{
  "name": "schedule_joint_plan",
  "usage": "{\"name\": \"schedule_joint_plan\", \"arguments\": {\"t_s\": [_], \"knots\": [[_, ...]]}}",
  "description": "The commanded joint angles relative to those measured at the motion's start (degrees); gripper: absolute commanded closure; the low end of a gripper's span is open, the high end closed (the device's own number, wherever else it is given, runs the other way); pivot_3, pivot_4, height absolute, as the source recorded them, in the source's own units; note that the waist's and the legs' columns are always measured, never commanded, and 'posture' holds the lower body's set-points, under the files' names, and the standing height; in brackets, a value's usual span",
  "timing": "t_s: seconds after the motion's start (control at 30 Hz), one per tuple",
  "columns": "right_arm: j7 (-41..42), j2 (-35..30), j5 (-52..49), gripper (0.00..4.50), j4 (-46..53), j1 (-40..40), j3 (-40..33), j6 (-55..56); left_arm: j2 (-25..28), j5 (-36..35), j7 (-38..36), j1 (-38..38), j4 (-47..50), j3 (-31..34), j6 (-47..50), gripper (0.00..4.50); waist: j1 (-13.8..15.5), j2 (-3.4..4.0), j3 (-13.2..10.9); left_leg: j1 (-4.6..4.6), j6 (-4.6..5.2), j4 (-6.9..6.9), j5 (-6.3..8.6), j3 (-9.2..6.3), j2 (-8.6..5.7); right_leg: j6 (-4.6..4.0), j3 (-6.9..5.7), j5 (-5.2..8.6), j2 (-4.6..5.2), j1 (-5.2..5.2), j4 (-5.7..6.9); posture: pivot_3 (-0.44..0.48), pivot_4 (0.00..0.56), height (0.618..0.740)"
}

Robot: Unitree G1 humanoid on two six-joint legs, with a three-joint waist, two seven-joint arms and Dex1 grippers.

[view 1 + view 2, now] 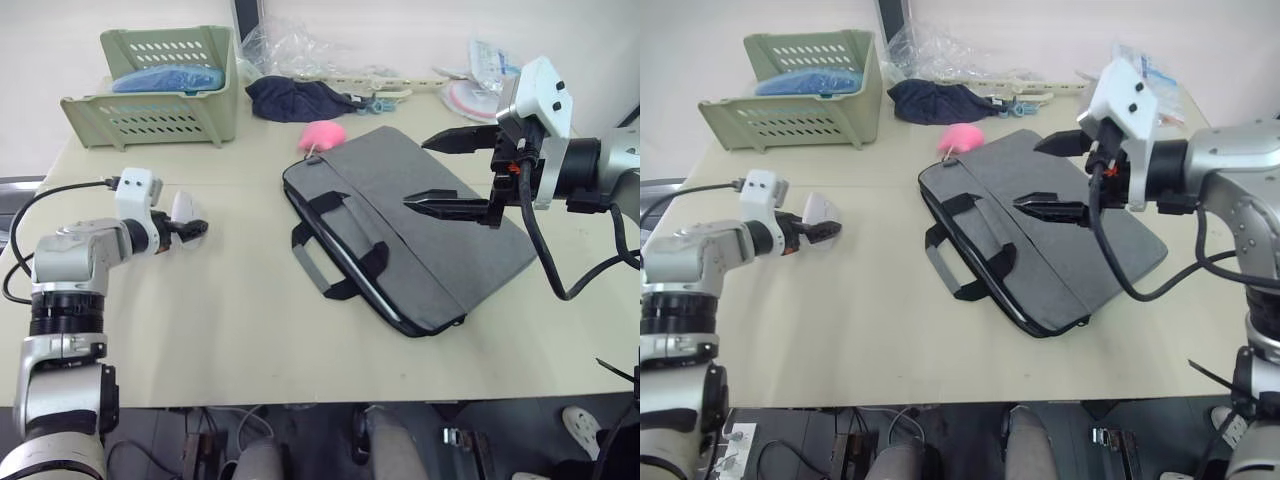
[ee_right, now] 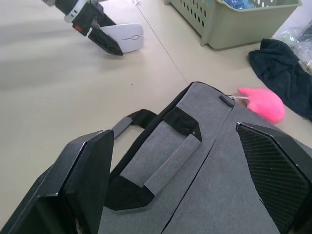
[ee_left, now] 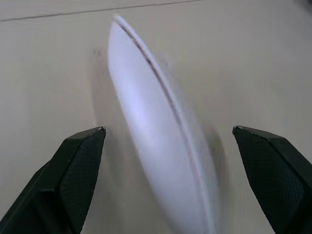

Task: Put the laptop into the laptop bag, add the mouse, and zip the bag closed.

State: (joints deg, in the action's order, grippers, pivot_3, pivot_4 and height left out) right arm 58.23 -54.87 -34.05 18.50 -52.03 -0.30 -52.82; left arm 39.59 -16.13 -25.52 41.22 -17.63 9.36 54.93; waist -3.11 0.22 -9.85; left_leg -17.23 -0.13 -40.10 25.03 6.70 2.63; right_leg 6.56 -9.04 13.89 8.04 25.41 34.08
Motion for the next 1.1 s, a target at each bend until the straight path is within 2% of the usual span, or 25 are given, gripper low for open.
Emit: {"name": "schedule_joint_plan", "arguments": {"t_s": [0.03, 0.63, 1.1], "knots": [[-0.7, -0.1, -1.3, 0.09, 1.9, -0.7, -2.0, -0.4, 1.3, -0.4, 1.5, 0.2, 4.1, 3.5, 1.2, 0.0, 0.1, 0.0, 0.0, 0.0, 0.0, -0.02, 0.0, 0.01, 0.0, -0.02, 0.0, -0.01, 0.01, 0.0, 0.0, 0.0, 0.15, 0.74], [-1.7, 0.1, 0.7, 0.09, -1.1, 2.1, -2.0, 2.2, -2.4, -0.2, 3.9, -3.8, 6.6, 4.2, 2.1, 0.0, 0.2, -0.07, 0.0, 0.01, 0.0, 0.0, 0.0, 0.03, 0.0, -0.02, 0.0, -0.02, 0.01, -0.01, 0.0, 0.0, 0.15, 0.74], [-2.7, 0.5, 2.0, 0.09, -3.9, 4.1, -2.4, 3.8, -6.0, 1.8, 8.5, -4.8, 1.7, 5.1, -3.3, 0.0, 0.5, -0.09, 0.1, 0.07, 0.0, -0.09, 0.0, 0.02, 0.0, -0.07, 0.01, -0.04, 0.04, -0.07, 0.06, 0.0, 0.15, 0.74]]}}
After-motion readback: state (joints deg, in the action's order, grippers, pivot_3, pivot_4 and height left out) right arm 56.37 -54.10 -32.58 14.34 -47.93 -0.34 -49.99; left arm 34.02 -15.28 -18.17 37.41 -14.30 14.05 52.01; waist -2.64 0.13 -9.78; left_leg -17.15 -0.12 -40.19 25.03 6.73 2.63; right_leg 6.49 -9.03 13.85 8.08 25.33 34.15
